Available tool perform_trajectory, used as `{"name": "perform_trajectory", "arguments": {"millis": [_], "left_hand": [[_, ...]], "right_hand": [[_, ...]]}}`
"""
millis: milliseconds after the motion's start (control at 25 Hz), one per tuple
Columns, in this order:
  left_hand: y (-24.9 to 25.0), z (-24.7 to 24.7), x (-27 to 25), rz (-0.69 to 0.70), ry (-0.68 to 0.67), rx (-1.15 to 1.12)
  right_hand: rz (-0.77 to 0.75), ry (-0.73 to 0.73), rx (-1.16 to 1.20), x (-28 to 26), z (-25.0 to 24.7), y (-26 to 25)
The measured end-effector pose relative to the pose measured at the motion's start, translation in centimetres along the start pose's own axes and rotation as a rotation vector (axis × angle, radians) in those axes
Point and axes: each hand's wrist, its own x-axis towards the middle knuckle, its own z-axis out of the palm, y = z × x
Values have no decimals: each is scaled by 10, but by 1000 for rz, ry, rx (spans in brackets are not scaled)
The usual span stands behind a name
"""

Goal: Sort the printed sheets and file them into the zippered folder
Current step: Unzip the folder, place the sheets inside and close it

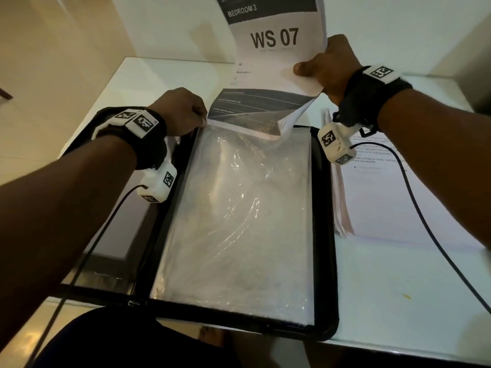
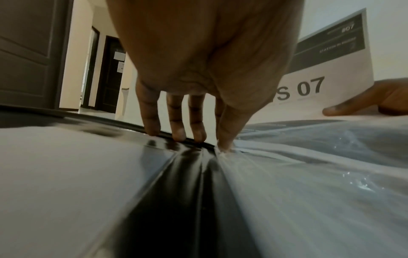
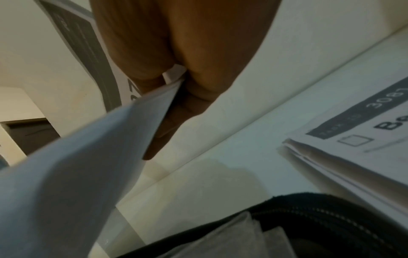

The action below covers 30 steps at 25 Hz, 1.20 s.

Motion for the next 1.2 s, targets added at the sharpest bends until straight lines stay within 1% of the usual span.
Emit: {"name": "perform_trajectory", "arguments": {"millis": [200,280,360,440,520,640,760,840,920,1000,1080,1200], "left_hand": [[1,5,-3,-34,103,-73],[3,6,-2,-42,102,-103],[8,7,-3,-14,93,-112],[18,11,-6,87,89,-111],[35,14,-11,203,52,-106],[66,12,-15,304,-53,-66],[92,12,-12,418,-69,12],[100,16,-8,423,-20,22],[101,20,-6,368,26,-18],[100,23,-7,327,34,-59],[105,23,-13,332,-7,-89],[120,21,-19,395,-95,-113]], "right_hand": [[54,-36,-92,10,1,5],[67,-52,-87,10,3,7],[53,-40,-56,10,6,9],[23,-33,-2,9,11,10],[9,-36,61,7,16,8],[1,-44,89,3,20,6],[25,-48,104,3,19,7],[42,-72,120,2,18,6],[88,-89,169,1,16,6],[121,-121,185,0,14,7],[138,-125,181,0,13,10],[132,-85,174,-3,12,10]]}}
